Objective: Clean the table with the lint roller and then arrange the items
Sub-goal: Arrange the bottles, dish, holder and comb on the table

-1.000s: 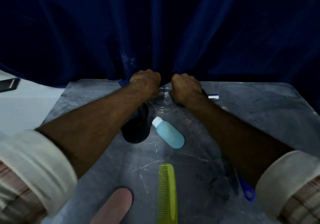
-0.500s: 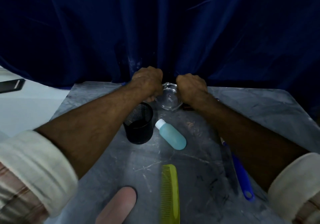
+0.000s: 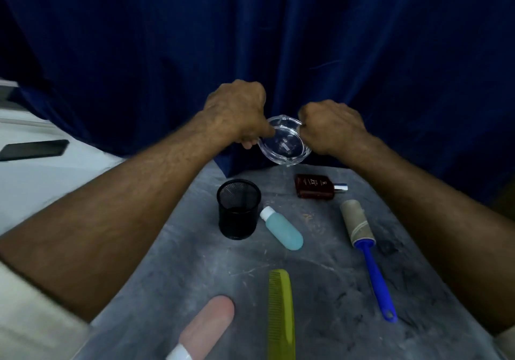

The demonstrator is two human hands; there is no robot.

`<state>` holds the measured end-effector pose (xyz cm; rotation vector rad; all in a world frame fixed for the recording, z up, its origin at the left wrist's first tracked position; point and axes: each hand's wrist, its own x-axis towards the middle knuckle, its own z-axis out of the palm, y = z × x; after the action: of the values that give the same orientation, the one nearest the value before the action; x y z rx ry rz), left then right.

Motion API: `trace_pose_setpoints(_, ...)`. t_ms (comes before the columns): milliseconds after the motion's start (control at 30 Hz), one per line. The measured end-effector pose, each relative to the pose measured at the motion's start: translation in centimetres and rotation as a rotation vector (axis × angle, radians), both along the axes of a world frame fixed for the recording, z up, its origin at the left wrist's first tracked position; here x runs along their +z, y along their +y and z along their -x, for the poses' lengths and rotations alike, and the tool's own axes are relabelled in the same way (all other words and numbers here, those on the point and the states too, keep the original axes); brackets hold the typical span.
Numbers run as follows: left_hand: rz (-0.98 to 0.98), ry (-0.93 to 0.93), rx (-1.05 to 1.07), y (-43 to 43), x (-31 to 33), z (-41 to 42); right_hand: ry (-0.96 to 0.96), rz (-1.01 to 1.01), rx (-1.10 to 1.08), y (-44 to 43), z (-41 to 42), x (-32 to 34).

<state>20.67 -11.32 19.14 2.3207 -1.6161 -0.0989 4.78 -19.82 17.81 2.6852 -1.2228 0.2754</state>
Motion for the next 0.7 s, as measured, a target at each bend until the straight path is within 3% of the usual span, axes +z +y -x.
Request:
trace_pose_setpoints(400,0.079,0.248,0.130,9.9,0.8,-7.1,-0.022,-0.034,0.092,8.7,-5.3,2.2)
trace_pose_setpoints(700,0.007,0.352,0.257,17.3,-5.3,-13.6,-0.024,-0.099,0.209,14.3,-12.4,-3.9)
